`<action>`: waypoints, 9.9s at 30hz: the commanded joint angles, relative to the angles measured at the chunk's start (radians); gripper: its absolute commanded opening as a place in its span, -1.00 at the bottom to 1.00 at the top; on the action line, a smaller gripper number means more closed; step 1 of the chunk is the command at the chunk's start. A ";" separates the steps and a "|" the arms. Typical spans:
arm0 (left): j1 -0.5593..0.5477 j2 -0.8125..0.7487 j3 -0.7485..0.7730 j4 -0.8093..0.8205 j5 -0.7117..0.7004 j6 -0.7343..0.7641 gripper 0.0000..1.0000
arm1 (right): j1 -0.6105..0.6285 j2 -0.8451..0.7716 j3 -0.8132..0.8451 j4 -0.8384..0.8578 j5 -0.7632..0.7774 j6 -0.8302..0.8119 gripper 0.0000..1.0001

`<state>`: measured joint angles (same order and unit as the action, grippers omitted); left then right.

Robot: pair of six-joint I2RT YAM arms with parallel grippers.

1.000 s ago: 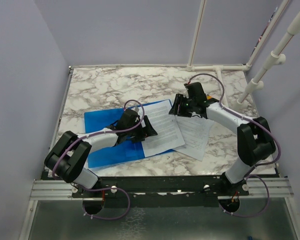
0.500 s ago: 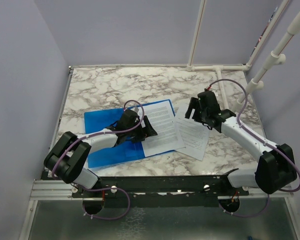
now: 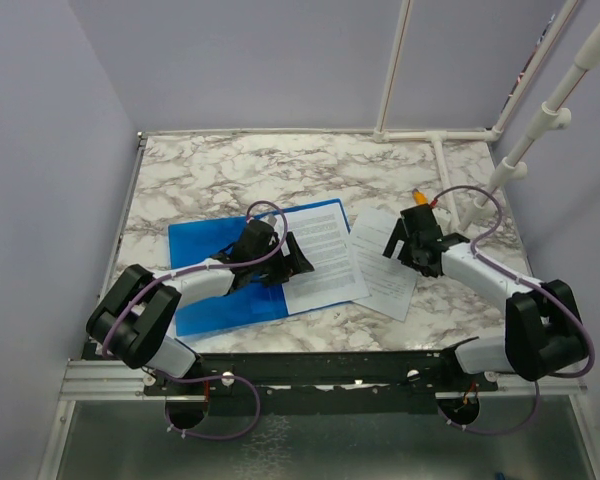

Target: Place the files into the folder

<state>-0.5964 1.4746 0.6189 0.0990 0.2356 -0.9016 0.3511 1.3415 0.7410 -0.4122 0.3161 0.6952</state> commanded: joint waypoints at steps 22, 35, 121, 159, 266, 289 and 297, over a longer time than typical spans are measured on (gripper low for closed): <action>-0.003 0.003 -0.013 -0.029 -0.028 0.018 0.76 | -0.023 0.161 -0.044 0.090 0.003 0.052 0.27; -0.003 0.006 -0.016 -0.027 -0.032 0.018 0.76 | -0.027 0.150 -0.051 0.087 -0.011 0.049 -0.99; 0.022 -0.291 0.137 -0.084 0.058 -0.006 0.96 | -0.027 -0.265 0.334 -0.050 -0.474 -0.221 -0.99; 0.048 -0.571 0.011 0.128 0.235 -0.175 -1.00 | 0.161 -0.381 0.224 0.093 -0.506 -0.014 -0.80; 0.043 -0.706 0.053 0.316 0.499 -0.093 -1.00 | 0.161 -0.575 0.103 0.540 -1.035 0.020 -0.99; 0.045 -0.625 0.121 -0.466 -0.237 0.188 0.82 | 0.160 -0.320 0.329 0.023 -0.644 -0.150 -0.99; 0.046 -0.562 0.088 -0.539 -0.377 0.186 0.98 | 0.160 -0.153 0.418 -0.043 -0.679 -0.130 -0.99</action>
<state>-0.5518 0.8764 0.7128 -0.3683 -0.0261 -0.7341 0.5053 1.1236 1.1107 -0.3817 -0.3611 0.5697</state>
